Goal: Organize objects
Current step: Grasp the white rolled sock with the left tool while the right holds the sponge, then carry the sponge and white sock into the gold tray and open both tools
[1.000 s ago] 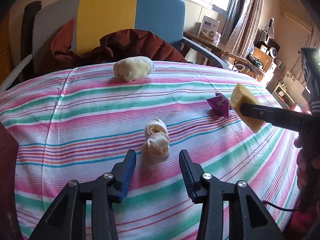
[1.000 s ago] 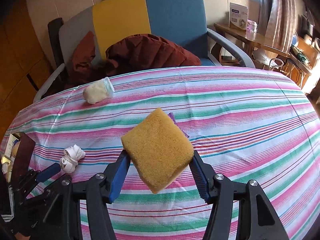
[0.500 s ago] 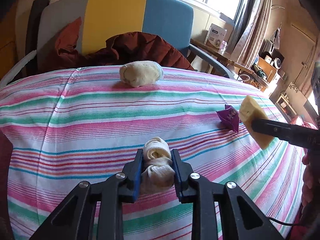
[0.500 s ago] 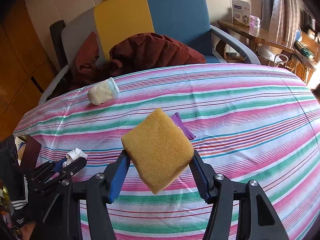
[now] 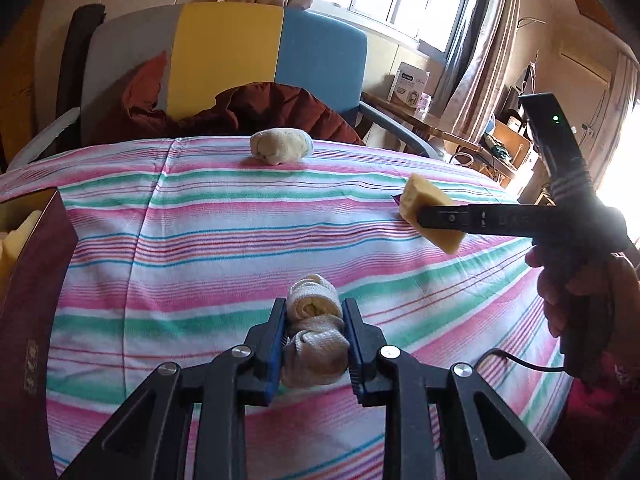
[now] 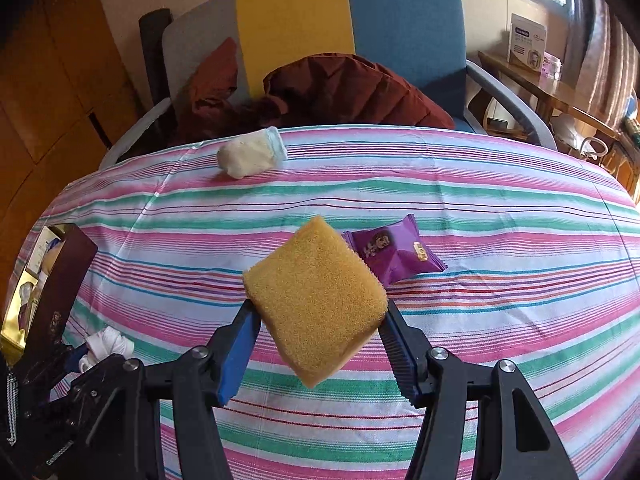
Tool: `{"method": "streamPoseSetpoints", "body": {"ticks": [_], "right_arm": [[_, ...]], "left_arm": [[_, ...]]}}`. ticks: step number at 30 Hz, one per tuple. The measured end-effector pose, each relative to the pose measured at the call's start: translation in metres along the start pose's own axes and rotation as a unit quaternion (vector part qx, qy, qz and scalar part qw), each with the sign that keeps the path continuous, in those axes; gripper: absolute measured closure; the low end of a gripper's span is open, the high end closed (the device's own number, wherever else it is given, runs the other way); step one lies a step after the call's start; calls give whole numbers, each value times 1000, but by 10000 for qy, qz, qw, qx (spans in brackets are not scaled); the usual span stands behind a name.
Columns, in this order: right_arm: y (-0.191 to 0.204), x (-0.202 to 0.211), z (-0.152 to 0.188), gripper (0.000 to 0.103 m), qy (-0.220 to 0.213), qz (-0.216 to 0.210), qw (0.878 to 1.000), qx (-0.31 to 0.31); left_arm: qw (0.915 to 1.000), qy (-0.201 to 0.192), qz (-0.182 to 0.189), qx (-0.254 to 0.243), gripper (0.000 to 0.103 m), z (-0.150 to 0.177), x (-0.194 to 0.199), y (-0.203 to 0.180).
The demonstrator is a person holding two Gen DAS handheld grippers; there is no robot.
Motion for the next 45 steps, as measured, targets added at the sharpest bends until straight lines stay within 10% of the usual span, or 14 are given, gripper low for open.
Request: {"method": "streamPoseSetpoints", "body": {"ticks": [25,36,45], "right_arm": [[40,0,15,42,-41,-411,9971,638],[68,19,5,42,-351,-264,9916,1220],[171,52,12,42,-380,-1331,9771,1619]], "left_arm": [[9862,-844,-430,1354,77,3,127,102],[9706,-152,-873,2236,77,13,112,185],[9651,-136,-692,2521,53,11,110,200]]}}
Point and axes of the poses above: each gripper's, at about its wrist camera, not at the fingertips, and x roughly against the way its jaws point, y to its left, z to its underside, the point moved 3 cm from there along -x, roughly the way its jaws point, and after that the axes turned 3 degrees about z, right-handed, at the moved point
